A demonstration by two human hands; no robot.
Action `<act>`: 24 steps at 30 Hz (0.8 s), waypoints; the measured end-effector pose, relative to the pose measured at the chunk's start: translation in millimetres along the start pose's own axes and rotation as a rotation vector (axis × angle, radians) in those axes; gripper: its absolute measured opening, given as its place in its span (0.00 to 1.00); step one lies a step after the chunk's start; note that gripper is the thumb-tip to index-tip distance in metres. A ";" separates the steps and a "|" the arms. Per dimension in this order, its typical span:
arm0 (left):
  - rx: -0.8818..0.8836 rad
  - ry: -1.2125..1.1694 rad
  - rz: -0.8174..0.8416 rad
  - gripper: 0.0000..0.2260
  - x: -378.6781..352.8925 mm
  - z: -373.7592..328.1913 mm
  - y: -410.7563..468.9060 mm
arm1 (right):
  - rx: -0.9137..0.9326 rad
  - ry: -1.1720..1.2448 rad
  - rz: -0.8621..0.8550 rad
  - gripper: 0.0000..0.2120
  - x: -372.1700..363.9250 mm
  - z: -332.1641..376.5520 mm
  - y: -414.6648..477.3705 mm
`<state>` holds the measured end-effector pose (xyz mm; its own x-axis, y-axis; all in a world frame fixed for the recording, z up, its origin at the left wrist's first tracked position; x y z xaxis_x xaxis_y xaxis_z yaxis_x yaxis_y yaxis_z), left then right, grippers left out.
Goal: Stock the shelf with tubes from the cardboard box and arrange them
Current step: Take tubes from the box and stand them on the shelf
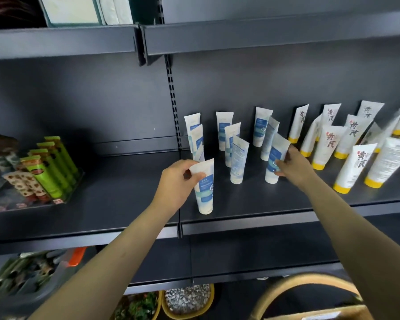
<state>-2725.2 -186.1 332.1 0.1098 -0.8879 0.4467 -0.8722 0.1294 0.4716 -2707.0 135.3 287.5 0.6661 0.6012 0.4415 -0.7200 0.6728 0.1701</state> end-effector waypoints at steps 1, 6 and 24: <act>-0.017 0.024 0.012 0.09 -1.1 -0.3 0.3 | 0.021 -0.016 -0.017 0.22 -0.7 1.1 0.0; -0.039 0.088 0.081 0.12 0.6 -3.4 0.9 | 0.099 -0.058 -0.068 0.26 -3.0 -1.3 3.1; -0.102 0.261 0.021 0.09 -0.8 -11.8 8.0 | 0.156 -0.087 0.101 0.23 9.6 -10.6 27.9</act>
<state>-2726.7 -179.1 344.4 0.2229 -0.7427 0.6314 -0.8247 0.2017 0.5284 -2718.6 164.4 287.1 0.5743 0.6185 0.5363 -0.8084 0.5318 0.2523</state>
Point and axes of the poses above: each hand's wrist, its own y-axis towards the middle knuckle, its own x-axis out of the back of the hand, z = x × y, the point moved 2 cm from there along y, towards the middle knuckle, and after that the axes turned 14 degrees about -z, right-handed, at the moved point
